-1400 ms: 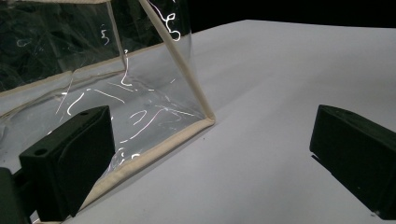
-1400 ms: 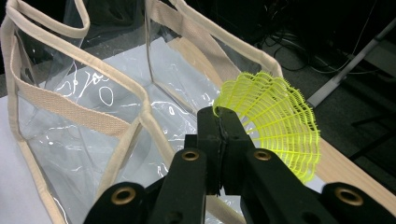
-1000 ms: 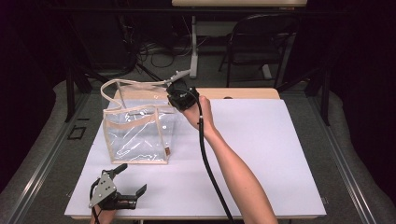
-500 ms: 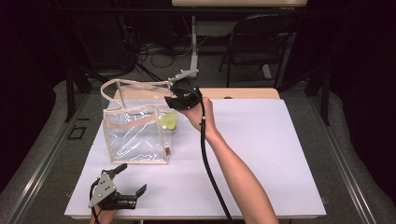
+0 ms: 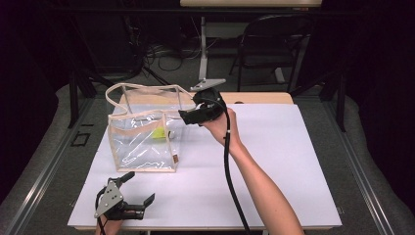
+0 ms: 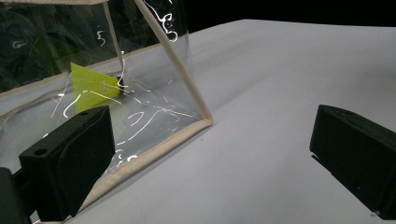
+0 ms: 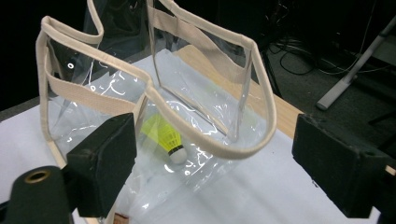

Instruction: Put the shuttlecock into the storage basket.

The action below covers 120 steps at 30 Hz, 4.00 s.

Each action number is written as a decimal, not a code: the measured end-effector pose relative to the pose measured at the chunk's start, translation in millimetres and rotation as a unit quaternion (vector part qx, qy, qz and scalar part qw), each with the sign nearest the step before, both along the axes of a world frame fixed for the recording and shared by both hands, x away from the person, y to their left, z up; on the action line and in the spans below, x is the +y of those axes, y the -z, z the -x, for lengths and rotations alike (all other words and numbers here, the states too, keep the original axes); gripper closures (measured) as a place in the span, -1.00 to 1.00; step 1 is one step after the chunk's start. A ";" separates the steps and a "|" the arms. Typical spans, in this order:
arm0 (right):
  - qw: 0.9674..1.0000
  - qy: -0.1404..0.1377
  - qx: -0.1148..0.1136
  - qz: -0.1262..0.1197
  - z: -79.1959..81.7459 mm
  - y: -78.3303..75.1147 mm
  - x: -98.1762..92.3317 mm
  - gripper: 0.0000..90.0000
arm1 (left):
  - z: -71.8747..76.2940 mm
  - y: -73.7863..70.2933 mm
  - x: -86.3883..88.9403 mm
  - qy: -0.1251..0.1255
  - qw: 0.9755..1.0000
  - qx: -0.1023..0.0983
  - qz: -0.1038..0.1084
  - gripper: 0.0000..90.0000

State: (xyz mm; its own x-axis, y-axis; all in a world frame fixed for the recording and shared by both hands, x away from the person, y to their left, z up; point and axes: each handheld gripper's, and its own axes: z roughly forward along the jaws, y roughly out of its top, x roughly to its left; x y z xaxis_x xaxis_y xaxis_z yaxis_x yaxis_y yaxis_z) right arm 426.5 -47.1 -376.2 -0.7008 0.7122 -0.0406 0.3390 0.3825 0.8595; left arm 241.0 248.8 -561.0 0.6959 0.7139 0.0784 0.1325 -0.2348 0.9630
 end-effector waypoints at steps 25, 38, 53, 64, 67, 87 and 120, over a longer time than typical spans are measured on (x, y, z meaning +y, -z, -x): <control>1.000 -0.009 0.009 -0.004 33.6 31.5 -51.3 -0.89 | -1.3 1.0 -1.9 0.001 1.000 0.001 -0.006 -1.00; 1.000 -0.006 0.004 0.006 55.2 53.9 -77.4 -0.94 | -0.4 1.1 0.5 -0.002 1.000 0.001 -0.005 -1.00; 1.000 -0.016 -0.002 0.000 87.5 72.6 -104.5 -0.98 | -2.0 1.9 -4.1 0.001 1.000 -0.002 -0.015 -1.00; 1.000 -0.012 0.005 -0.019 101.6 93.4 -124.5 -0.99 | -1.4 2.2 -2.3 -0.008 1.000 0.003 -0.017 -1.00; 1.000 -0.013 0.003 -0.015 105.0 98.9 -127.5 -0.99 | -1.9 2.2 -1.6 -0.010 1.000 0.003 -0.015 -1.00; 0.999 -0.008 -0.046 0.003 151.1 126.4 -155.5 -1.00 | 1.3 3.2 -5.5 0.002 1.000 -0.004 -0.020 -1.00; 0.993 -0.015 -0.115 -0.015 200.9 159.8 -187.2 -1.00 | 2.1 1.8 -5.8 0.008 1.000 -0.009 -0.018 -1.00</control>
